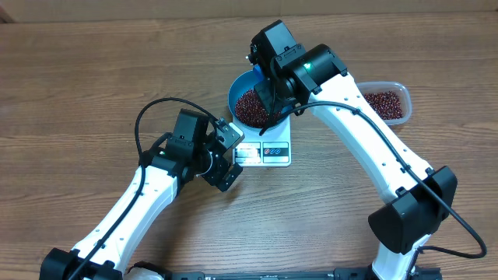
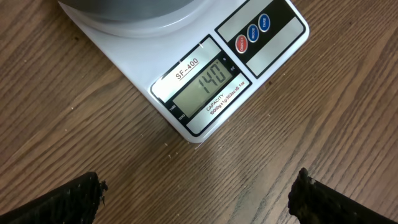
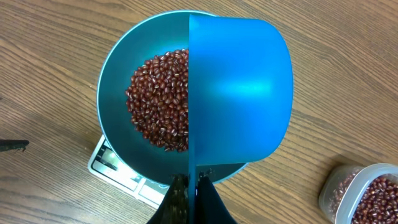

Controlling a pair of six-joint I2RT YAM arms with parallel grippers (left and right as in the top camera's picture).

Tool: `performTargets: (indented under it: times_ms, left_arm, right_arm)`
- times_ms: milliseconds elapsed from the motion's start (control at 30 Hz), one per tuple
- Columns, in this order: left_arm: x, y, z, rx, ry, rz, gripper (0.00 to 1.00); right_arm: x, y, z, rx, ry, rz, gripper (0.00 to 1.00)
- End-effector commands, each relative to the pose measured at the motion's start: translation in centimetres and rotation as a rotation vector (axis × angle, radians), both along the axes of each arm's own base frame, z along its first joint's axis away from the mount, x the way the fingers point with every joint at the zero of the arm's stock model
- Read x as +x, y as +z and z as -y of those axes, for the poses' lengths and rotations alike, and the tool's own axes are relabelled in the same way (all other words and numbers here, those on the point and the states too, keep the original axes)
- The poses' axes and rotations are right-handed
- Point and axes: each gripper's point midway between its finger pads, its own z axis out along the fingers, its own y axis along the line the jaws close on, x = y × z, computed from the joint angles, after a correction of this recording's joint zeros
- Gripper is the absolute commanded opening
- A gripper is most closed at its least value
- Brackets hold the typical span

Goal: Scoop item into bowl and weigh 150g on scale
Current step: 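Tip the scoop slowly to trickle beans into the teal bowl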

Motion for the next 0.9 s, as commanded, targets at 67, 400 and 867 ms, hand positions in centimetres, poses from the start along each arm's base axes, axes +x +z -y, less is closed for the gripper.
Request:
performTargets:
  times_ms: [67, 400, 867]
  left_arm:
    - [-0.27, -0.27, 0.27, -0.002, -0.017, -0.007, 1.0]
    - [-0.28, -0.27, 0.28, -0.002, -0.017, -0.007, 0.99]
    - [-0.27, -0.27, 0.27, -0.002, -0.017, -0.006, 1.0]
  right_arm:
    - [0.28, 2.12, -0.01, 0.011, 0.007, 0.058, 0.04]
    - [0.37, 2.13, 0.16, -0.002, 0.013, 0.065, 0.04]
    - [0.36, 2.13, 0.17, -0.006, 0.022, 0.066, 0.04]
